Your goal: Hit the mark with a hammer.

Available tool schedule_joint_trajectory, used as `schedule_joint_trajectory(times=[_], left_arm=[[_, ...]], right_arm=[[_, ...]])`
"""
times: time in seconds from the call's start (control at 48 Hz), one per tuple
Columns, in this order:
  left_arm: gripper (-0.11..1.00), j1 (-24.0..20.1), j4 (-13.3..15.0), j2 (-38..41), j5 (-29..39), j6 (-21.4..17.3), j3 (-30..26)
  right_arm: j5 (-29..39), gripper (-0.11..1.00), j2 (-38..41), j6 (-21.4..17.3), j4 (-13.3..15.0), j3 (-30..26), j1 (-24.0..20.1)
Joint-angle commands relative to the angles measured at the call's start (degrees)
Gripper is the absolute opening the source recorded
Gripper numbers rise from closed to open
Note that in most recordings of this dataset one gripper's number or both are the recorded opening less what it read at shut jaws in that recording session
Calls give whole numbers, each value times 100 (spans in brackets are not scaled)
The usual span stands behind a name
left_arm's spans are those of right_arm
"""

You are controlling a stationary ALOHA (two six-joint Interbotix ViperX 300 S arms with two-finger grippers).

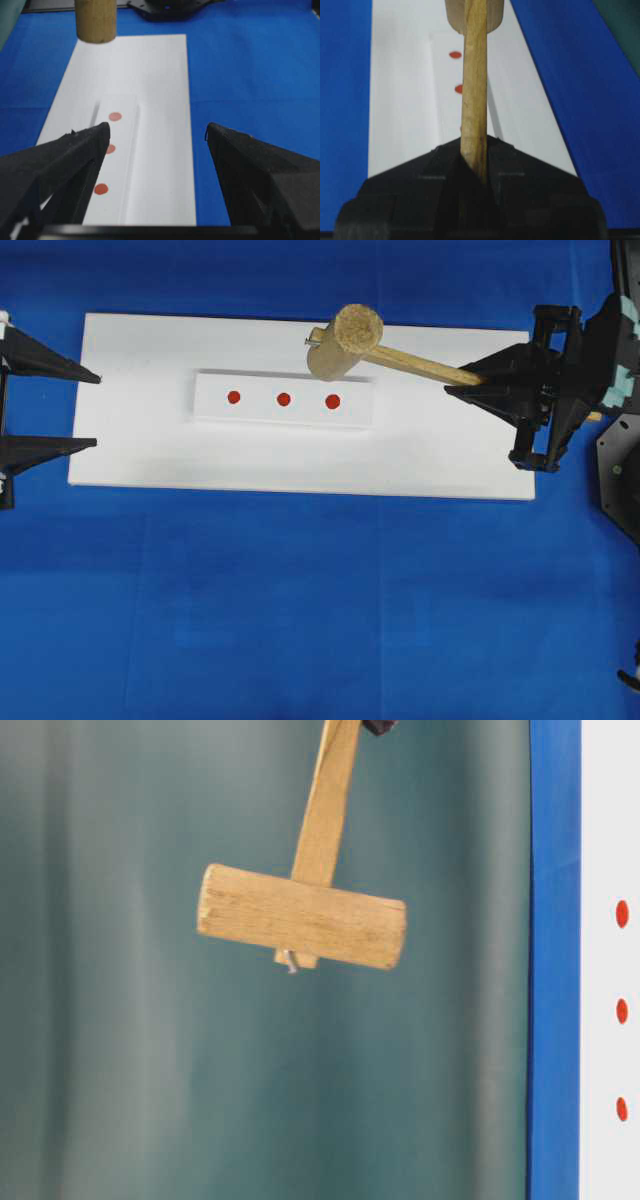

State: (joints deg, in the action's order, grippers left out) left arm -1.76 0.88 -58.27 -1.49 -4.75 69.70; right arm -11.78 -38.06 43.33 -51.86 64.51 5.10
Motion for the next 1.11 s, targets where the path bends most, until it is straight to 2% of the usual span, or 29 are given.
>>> schedule_joint_trajectory(times=[0.0, 0.167, 0.334, 0.438, 0.626, 0.897, 1.084], left_arm=[[75, 0, 9, 53, -53, 9, -53], [75, 0, 9, 53, -53, 9, -53], [75, 0, 9, 62, -70, 9, -53], [75, 0, 18, 53, -79, 9, -53], [75, 0, 18, 53, -79, 114, -53], [75, 0, 18, 53, -88, 149, -53], [75, 0, 18, 62, -88, 141, -53]], right_arm=[[-62, 2, 114, 9, 26, -88, -18], [-79, 2, 791, -53, -35, -53, -18], [-44, 2, 2065, -97, -343, -53, -18], [-44, 2, 2435, -88, -422, -141, -18], [-114, 2, 2206, 0, -404, -176, -18], [-44, 2, 1160, 26, -229, -229, -88], [281, 2, 624, 26, -141, -220, -114]])
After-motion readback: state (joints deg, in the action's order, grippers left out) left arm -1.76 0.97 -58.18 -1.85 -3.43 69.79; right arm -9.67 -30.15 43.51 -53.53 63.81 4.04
